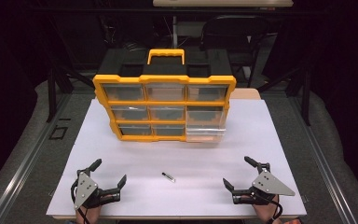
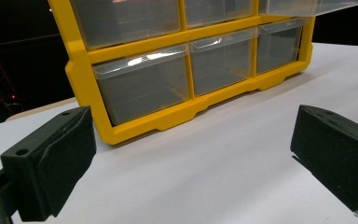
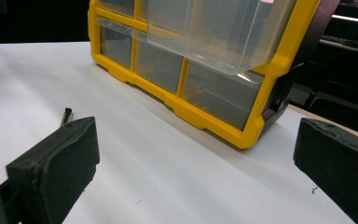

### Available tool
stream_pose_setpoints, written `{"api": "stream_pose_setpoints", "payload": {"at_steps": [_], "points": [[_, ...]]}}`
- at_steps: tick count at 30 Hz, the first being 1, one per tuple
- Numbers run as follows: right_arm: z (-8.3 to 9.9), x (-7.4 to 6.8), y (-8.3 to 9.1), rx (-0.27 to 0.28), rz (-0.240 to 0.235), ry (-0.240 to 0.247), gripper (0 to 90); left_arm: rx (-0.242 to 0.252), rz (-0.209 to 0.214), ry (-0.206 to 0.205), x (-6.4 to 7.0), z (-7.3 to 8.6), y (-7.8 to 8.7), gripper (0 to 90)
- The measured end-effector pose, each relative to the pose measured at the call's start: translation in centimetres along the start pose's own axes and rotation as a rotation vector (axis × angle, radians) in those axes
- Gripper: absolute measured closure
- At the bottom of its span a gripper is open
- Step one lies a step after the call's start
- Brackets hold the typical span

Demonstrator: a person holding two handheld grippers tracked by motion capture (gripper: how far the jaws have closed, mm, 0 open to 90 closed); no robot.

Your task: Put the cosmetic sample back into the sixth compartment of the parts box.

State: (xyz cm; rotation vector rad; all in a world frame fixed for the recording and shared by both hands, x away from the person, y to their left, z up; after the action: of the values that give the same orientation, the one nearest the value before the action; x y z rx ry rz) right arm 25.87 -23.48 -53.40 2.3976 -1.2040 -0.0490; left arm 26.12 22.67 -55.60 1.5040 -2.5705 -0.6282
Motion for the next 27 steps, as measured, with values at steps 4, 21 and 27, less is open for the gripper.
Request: {"api": "stream_pose_setpoints", "payload": {"at_steps": [4, 21, 27], "points": [[0.0, -0.1, -0.4, -0.020, -0.006, 0.001, 0.0, -0.003, -0.001, 0.003, 0.0, 0.0, 0.0, 0.1], [-0.7, -0.8, -2.3, -0.098, -0.069, -0.008, 0.0, -0.015, -0.001, 0.003, -0.1, 0.0, -0.2, 0.1], [-1.1, -1.4, -3.0, -0.122, -0.084, 0.011, 0.0, -0.014, -0.002, 0.001, 0.0, 0.0, -0.2, 0.1]]}}
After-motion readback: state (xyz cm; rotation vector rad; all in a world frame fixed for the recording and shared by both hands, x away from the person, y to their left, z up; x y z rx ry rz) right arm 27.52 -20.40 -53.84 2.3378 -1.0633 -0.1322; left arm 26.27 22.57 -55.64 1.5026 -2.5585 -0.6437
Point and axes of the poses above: each handheld gripper's, and its own axes: y roughly backward along the jaws, z roughly out of its underside, x roughly to its right, the point moved 3 cm from there along -y, roughly forward along the jaws, and after that the axes turned 14 degrees about -x, right-handed, at the moved point
